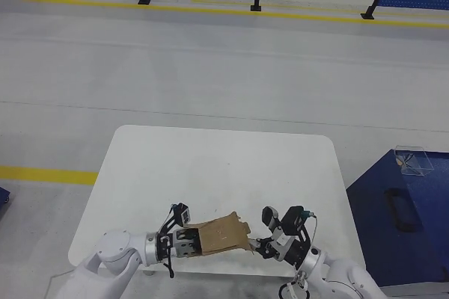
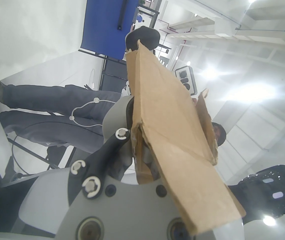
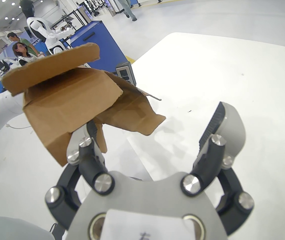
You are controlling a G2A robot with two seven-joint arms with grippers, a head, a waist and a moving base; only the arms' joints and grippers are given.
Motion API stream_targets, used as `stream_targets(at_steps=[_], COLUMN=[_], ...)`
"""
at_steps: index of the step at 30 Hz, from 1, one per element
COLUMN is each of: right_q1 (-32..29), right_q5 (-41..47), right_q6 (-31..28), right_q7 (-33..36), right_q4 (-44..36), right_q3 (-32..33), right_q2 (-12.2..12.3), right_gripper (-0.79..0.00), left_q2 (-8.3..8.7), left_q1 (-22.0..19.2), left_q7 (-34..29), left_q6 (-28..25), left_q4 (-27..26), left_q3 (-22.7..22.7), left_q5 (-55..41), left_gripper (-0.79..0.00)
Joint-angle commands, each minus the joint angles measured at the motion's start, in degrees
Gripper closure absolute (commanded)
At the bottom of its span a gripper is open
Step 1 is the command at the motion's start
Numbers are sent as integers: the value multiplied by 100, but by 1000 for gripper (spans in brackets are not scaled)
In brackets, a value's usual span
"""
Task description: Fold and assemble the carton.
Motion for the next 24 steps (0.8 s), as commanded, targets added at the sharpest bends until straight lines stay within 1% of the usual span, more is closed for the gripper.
stream_targets(at_steps=[1, 5, 9, 14, 19, 24], right_q1=[31, 91, 171, 254, 237, 171], right_q5=[22, 48, 125, 293, 378, 485], right_q6=[81, 144, 170, 157, 142, 97], right_q7=[-17, 86, 210, 270, 266, 300], right_q4=[31, 83, 160, 249, 273, 291], right_q3=[-13, -59, -125, -167, -20, 167], right_q2=[-7, -13, -20, -29, -15, 8], right_gripper=[-785, -785, -785, -785, -785, -785], left_q2=[-9, -16, -18, -20, -39, -43], left_q1=[-40, -134, -181, -264, -342, -386], left_q7=[-27, -79, -92, -106, -65, -90], left_q6=[219, 698, 949, 1203, 1358, 1152], left_q4=[74, 210, 305, 412, 492, 501], left_q3=[17, -29, -64, -16, 45, 79], left_q5=[-162, -555, -783, -821, -934, -832], left_gripper=[0, 0, 0, 0, 0, 0])
